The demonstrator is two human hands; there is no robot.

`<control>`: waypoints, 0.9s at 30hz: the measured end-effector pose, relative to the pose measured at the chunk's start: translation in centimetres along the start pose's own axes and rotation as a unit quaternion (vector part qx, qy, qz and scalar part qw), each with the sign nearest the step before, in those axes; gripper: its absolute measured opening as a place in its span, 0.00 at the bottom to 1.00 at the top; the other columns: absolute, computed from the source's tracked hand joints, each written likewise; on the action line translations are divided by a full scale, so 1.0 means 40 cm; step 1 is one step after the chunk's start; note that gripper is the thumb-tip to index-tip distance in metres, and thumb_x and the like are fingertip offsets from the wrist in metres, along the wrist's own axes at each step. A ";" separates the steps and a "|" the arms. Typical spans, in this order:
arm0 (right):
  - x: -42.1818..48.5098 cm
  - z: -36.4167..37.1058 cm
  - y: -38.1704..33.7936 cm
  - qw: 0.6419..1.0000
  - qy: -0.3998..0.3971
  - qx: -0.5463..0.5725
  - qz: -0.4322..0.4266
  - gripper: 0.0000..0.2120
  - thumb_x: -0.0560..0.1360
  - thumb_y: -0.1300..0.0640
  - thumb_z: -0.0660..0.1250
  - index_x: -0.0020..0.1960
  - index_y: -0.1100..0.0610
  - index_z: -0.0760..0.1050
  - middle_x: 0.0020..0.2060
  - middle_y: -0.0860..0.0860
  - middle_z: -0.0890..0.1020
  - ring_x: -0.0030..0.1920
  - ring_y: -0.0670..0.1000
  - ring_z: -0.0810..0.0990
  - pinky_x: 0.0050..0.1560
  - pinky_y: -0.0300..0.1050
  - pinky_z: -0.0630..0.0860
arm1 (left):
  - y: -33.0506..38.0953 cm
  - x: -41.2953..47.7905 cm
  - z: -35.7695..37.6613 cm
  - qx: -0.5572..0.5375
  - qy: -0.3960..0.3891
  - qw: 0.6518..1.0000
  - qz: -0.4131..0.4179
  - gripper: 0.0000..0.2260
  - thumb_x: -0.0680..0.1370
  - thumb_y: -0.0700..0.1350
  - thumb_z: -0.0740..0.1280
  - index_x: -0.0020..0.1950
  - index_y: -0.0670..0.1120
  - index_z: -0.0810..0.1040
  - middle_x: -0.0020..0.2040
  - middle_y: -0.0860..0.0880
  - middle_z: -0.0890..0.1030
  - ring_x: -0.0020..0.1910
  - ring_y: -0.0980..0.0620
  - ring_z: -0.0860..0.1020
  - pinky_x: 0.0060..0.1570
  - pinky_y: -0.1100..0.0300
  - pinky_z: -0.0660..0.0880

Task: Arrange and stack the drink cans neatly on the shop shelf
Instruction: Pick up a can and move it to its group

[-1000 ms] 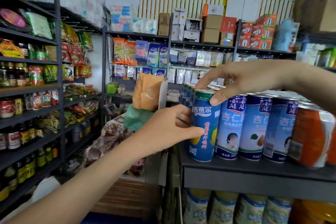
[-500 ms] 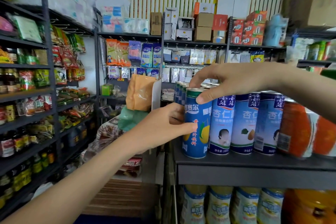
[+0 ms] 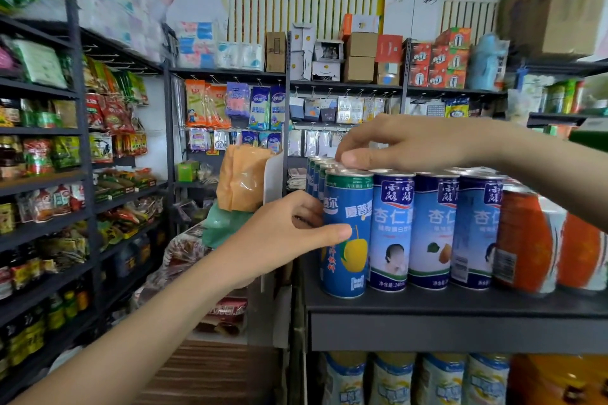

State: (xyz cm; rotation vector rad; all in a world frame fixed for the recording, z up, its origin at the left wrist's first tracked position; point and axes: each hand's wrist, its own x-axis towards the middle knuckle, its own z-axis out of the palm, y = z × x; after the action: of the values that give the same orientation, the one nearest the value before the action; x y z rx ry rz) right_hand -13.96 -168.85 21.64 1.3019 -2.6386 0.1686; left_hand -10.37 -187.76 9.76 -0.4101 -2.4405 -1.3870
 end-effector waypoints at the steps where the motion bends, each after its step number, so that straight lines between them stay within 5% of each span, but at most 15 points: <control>1: 0.002 -0.010 0.012 1.000 0.004 0.011 -0.015 0.23 0.72 0.37 0.55 0.61 0.45 0.74 0.57 0.37 0.76 0.58 0.36 0.73 0.59 0.33 0.68 | 0.005 0.000 -0.007 -0.020 0.004 1.000 -0.001 0.25 0.64 0.65 0.73 0.53 0.52 0.77 0.51 0.54 0.81 0.49 0.59 0.80 0.53 0.55 0.79; 3: 0.012 -0.031 0.040 0.999 -0.003 0.026 -0.032 0.16 0.77 0.44 0.57 0.62 0.42 0.74 0.58 0.31 0.74 0.59 0.31 0.71 0.58 0.28 0.67 | 0.022 0.002 -0.027 -0.048 0.025 0.999 0.000 0.25 0.66 0.64 0.67 0.57 0.51 0.76 0.55 0.53 0.79 0.52 0.59 0.80 0.55 0.57 0.78; 7: 0.063 -0.060 0.090 0.996 -0.070 0.015 -0.044 0.17 0.79 0.56 0.62 0.64 0.40 0.74 0.61 0.32 0.73 0.62 0.34 0.70 0.63 0.37 0.65 | 0.044 0.021 -0.078 -0.012 0.049 0.998 0.033 0.26 0.68 0.66 0.67 0.62 0.58 0.73 0.56 0.63 0.77 0.55 0.66 0.76 0.63 0.57 0.71; 12: 0.125 -0.061 0.120 0.985 -0.159 0.022 -0.068 0.22 0.77 0.57 0.65 0.66 0.39 0.70 0.59 0.26 0.68 0.55 0.19 0.63 0.53 0.20 0.62 | 0.032 0.046 -0.080 0.026 -0.006 0.999 0.026 0.33 0.64 0.67 0.70 0.67 0.61 0.66 0.65 0.67 0.70 0.62 0.70 0.69 0.66 0.61 0.66; 16: 0.165 -0.058 0.140 0.972 -0.219 0.002 -0.078 0.25 0.77 0.58 0.66 0.68 0.38 0.66 0.57 0.25 0.65 0.54 0.19 0.62 0.51 0.16 0.61 | 0.022 0.070 -0.073 0.040 -0.050 0.998 0.001 0.39 0.65 0.65 0.72 0.72 0.60 0.59 0.68 0.67 0.62 0.69 0.66 0.61 0.68 0.64 0.61; 20: 0.192 -0.059 0.148 0.968 -0.237 -0.018 -0.083 0.28 0.77 0.61 0.66 0.71 0.41 0.63 0.56 0.28 0.64 0.50 0.21 0.63 0.45 0.12 0.58 | 0.022 0.089 -0.077 0.050 -0.058 0.997 0.003 0.40 0.67 0.62 0.72 0.73 0.61 0.54 0.71 0.66 0.58 0.63 0.76 0.58 0.57 0.82 0.60; 24: 0.214 -0.049 0.149 0.965 -0.238 -0.039 -0.108 0.28 0.76 0.64 0.67 0.71 0.45 0.65 0.51 0.27 0.62 0.46 0.17 0.62 0.45 0.13 0.57 | 0.013 0.097 -0.074 0.035 -0.084 0.996 0.003 0.45 0.64 0.60 0.72 0.73 0.64 0.49 0.68 0.72 0.57 0.65 0.78 0.56 0.56 0.82 0.62; 27: 0.222 -0.048 0.152 0.965 -0.225 -0.042 -0.128 0.28 0.74 0.63 0.69 0.70 0.46 0.67 0.50 0.28 0.65 0.47 0.15 0.60 0.47 0.14 0.57 | 0.019 0.100 -0.069 0.002 -0.122 0.992 0.015 0.39 0.67 0.57 0.76 0.66 0.71 0.52 0.61 0.83 0.59 0.63 0.80 0.58 0.56 0.80 0.63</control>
State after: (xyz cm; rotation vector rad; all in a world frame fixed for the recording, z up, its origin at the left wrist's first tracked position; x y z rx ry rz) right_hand -23.85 -171.67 25.41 1.8145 -2.7447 -0.3107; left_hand -13.40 -189.39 13.26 -0.6461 -2.6164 -1.3906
